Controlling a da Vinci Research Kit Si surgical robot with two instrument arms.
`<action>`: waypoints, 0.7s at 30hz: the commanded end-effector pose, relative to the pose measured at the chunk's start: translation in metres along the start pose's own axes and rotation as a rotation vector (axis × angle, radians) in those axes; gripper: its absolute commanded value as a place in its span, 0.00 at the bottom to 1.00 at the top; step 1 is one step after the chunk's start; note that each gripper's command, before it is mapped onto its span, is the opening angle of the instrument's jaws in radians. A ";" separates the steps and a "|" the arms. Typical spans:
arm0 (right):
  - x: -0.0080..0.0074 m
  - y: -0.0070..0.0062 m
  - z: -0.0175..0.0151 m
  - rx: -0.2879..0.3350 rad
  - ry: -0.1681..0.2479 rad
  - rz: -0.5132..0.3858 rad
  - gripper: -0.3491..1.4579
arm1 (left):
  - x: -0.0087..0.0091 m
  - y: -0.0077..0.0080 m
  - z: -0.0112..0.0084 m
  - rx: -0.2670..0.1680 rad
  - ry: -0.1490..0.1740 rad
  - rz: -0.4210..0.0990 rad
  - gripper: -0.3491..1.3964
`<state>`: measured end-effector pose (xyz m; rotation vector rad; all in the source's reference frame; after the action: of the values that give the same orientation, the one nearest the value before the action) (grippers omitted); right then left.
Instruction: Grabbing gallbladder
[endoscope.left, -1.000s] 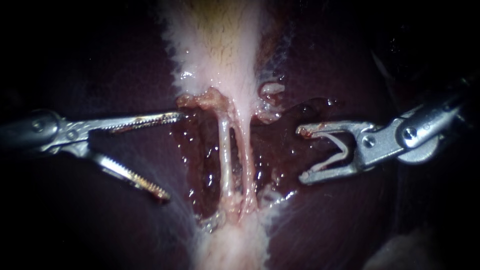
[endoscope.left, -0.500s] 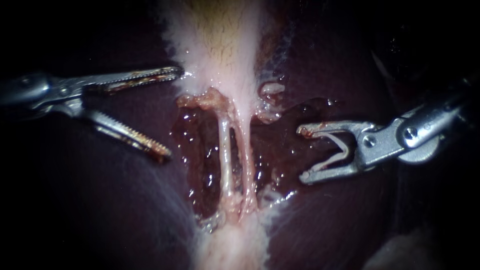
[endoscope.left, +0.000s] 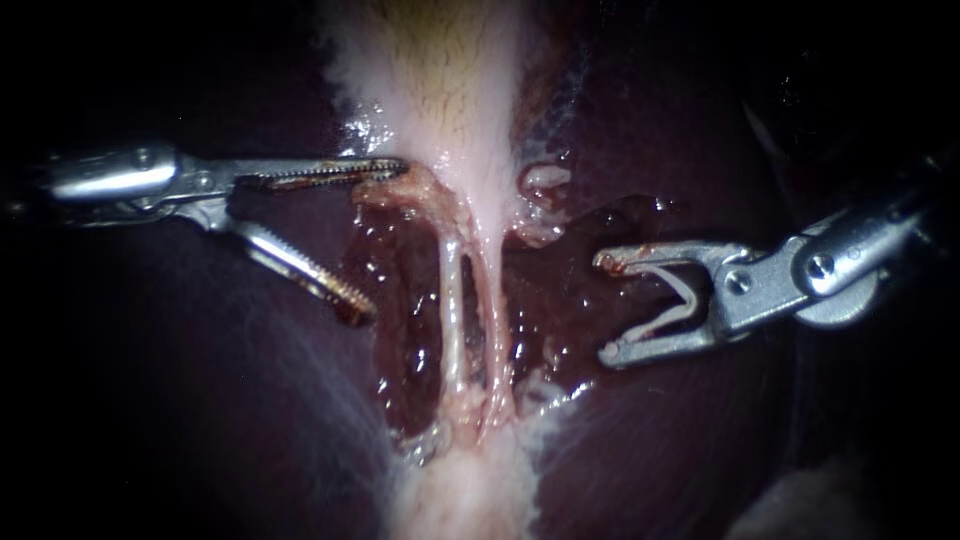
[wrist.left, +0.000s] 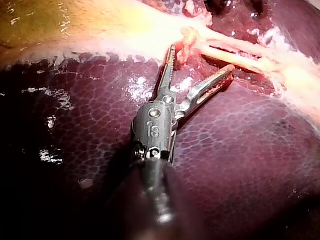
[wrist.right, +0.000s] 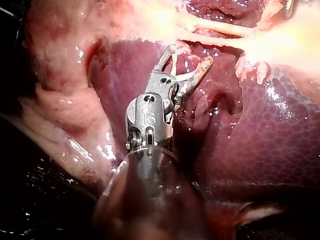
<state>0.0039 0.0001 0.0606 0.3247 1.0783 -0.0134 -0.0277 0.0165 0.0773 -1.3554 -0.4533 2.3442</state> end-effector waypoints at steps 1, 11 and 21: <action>0.0000 0.0000 0.0000 0.000 0.000 0.000 0.47 | 0.0003 0.0002 -0.0003 0.008 0.000 -0.005 0.61; 0.0000 0.0000 0.0001 0.000 0.000 0.000 0.47 | 0.0020 0.0004 -0.0017 0.047 0.001 -0.071 0.21; -0.0001 0.0000 0.0001 0.000 0.000 -0.001 0.47 | 0.0023 0.0009 -0.0027 0.063 -0.018 -0.113 0.00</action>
<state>0.0040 0.0000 0.0608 0.3240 1.0782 -0.0138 -0.0264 0.0170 0.0737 -1.2270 -0.4493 2.2603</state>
